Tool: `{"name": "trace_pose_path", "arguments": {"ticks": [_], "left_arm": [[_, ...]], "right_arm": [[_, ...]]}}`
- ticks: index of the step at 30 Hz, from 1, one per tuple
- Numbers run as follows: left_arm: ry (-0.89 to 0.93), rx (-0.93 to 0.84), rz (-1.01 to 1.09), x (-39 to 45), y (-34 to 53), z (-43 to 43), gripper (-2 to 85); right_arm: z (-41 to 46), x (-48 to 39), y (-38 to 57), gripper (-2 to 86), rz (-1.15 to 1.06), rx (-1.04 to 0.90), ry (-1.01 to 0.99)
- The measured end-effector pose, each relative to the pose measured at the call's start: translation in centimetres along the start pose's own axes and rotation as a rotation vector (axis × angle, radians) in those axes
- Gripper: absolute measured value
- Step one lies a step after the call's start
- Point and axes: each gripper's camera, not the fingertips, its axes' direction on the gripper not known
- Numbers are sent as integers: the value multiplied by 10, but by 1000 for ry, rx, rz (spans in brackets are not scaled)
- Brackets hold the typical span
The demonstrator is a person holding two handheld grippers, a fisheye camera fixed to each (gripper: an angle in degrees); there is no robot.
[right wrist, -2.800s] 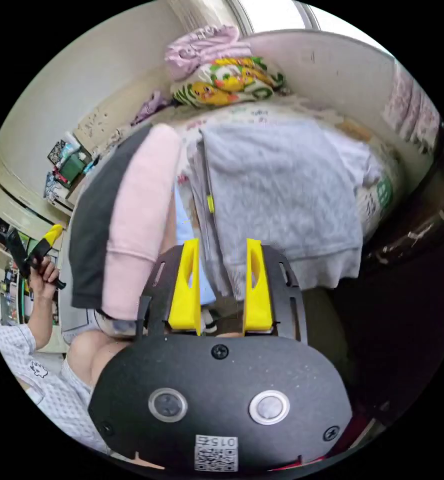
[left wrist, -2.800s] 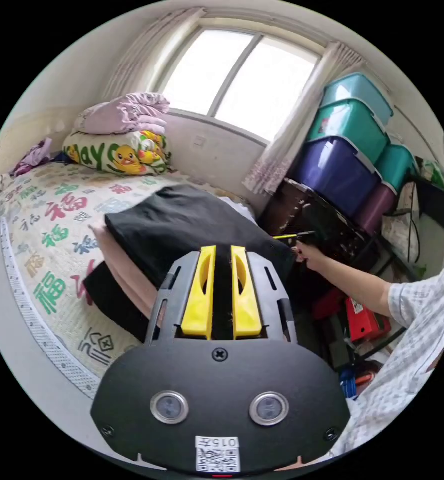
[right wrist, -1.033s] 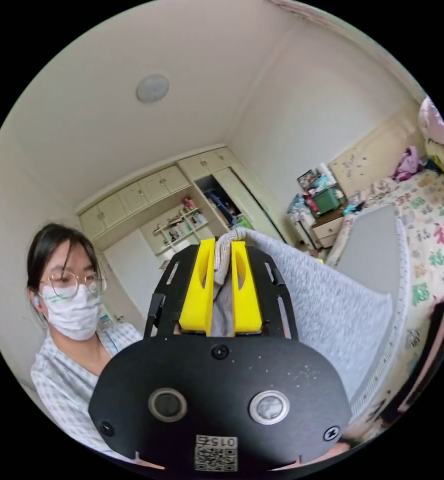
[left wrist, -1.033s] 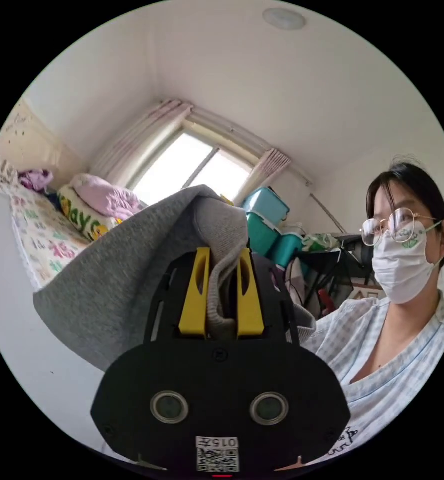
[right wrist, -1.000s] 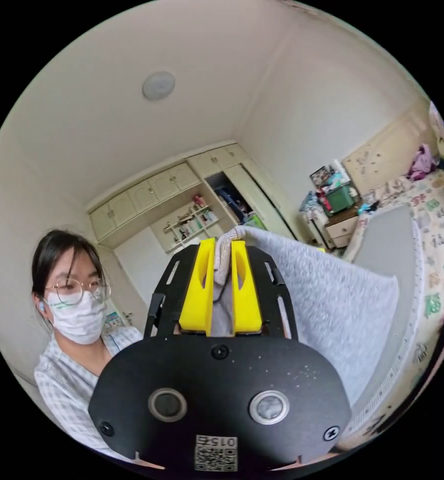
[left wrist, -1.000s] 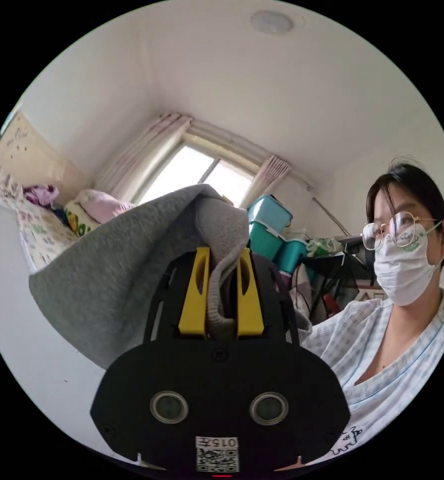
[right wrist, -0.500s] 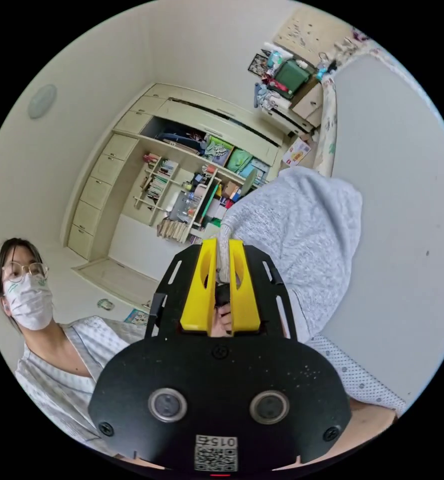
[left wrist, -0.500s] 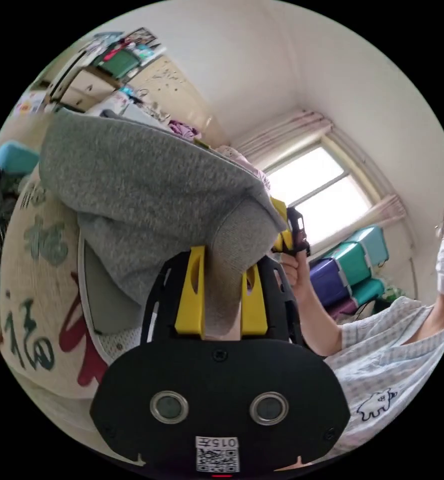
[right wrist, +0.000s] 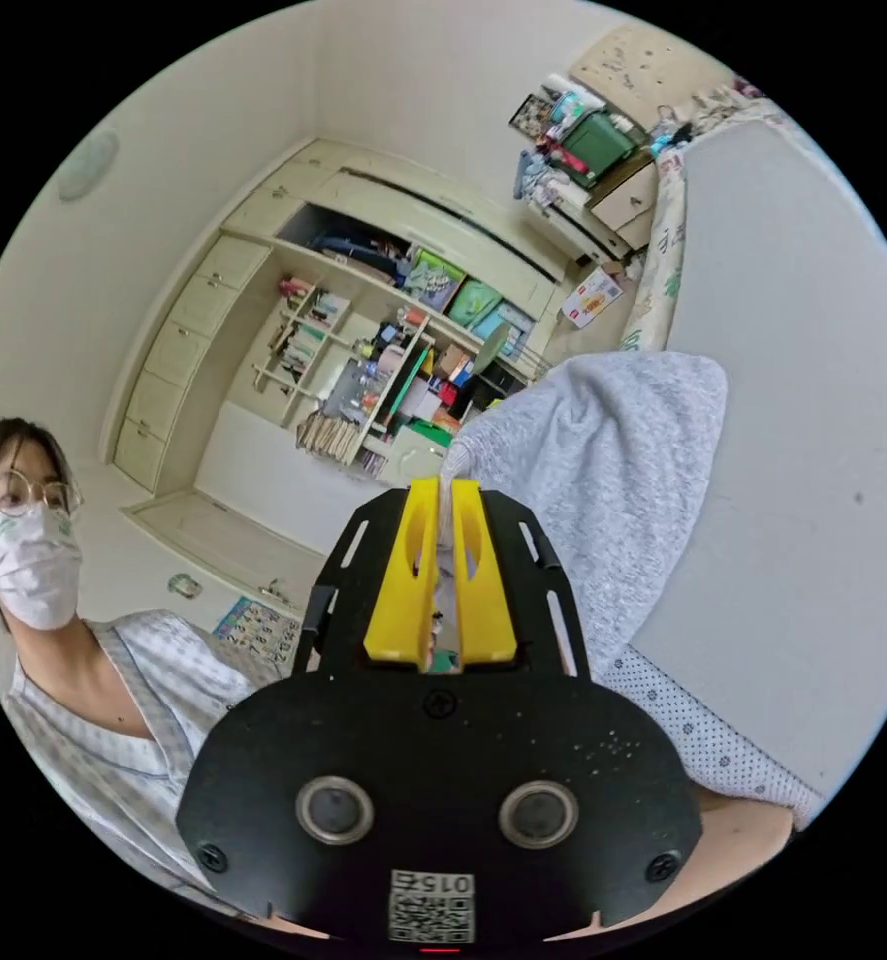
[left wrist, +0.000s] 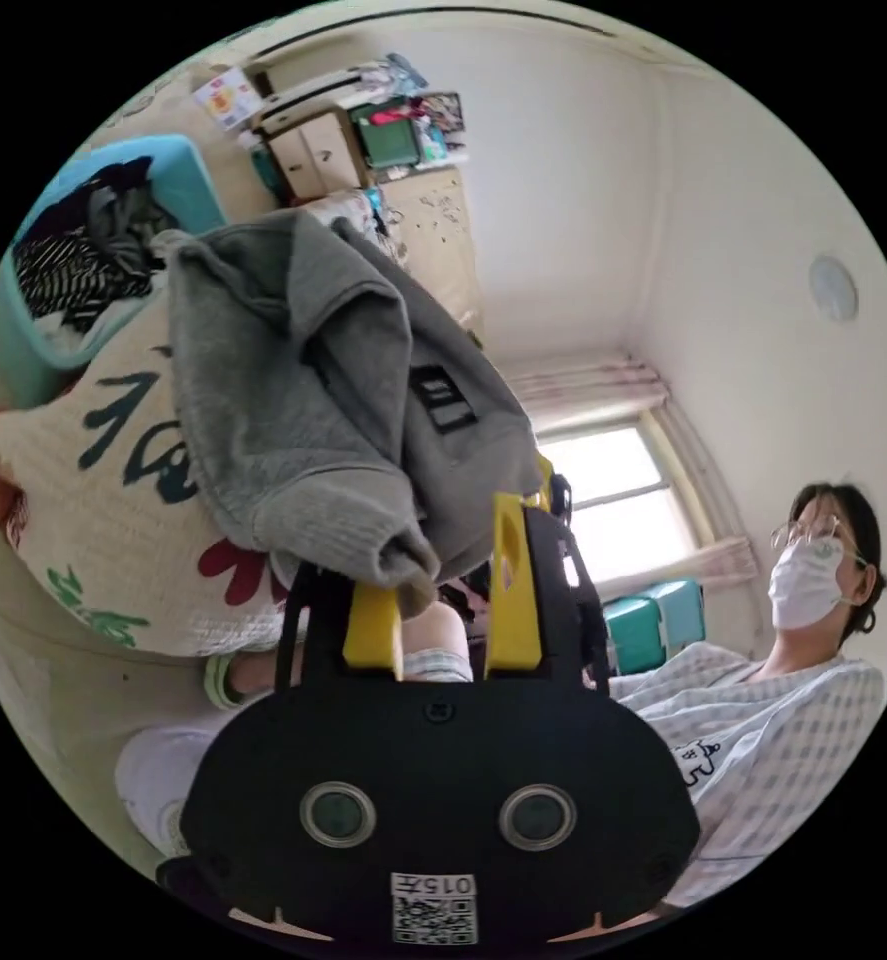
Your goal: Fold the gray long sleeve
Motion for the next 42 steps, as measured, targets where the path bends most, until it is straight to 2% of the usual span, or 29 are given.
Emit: {"name": "trace_pose_path", "arguments": {"ticks": [4, 5, 6, 8, 11, 13, 17, 20, 22, 25, 28, 31, 33, 37, 40, 42], "left_arm": [[-34, 9, -92, -30, 33, 1, 34], [-73, -1, -120, -37, 43, 3, 31], [-96, -13, -133, -44, 51, 7, 29], [-106, -63, -162, -54, 61, 17, 28], [-176, -158, -195, -62, 78, 30, 30], [-213, -205, -206, -61, 88, 30, 31], [-318, -190, -193, -44, 106, 3, 36], [-407, -148, -145, -22, 110, -8, 43], [-452, -129, -90, -4, 110, -2, 46], [-584, 2, 47, 39, 120, 3, 57], [-644, 37, 126, 61, 129, 12, 59], [-779, 206, 158, 81, 144, -2, 50], [-730, 249, 147, 79, 143, -19, 29], [-566, 161, 68, 50, 129, -14, 33], [-482, 38, 34, 22, 121, 23, 54], [-397, -72, 18, 3, 117, 61, 62]], "right_arm": [[-105, 15, 25, 8, 60, 231, 226], [-138, 19, 42, 8, 100, 281, 360], [-160, 25, 60, 8, 150, 276, 525], [-174, 46, 87, 8, 252, 214, 707], [-160, 96, 122, 10, 429, 114, 697], [-142, 110, 127, 12, 447, 72, 714], [-114, 86, 106, 18, 303, 160, 896], [-70, 53, 68, 50, 22, 133, 879], [-24, 39, 43, 90, -144, 29, 833], [70, 38, 15, 153, -326, -202, 883], [148, 52, 10, 156, -477, -361, 913], [200, 83, 10, 117, -492, -548, 993], [196, 89, 9, 50, -492, -535, 1003], [125, 91, 0, 13, -369, -376, 1013], [44, 118, 2, 1, -188, -263, 1088], [-9, 156, 13, -1, 26, -224, 1177]]}}
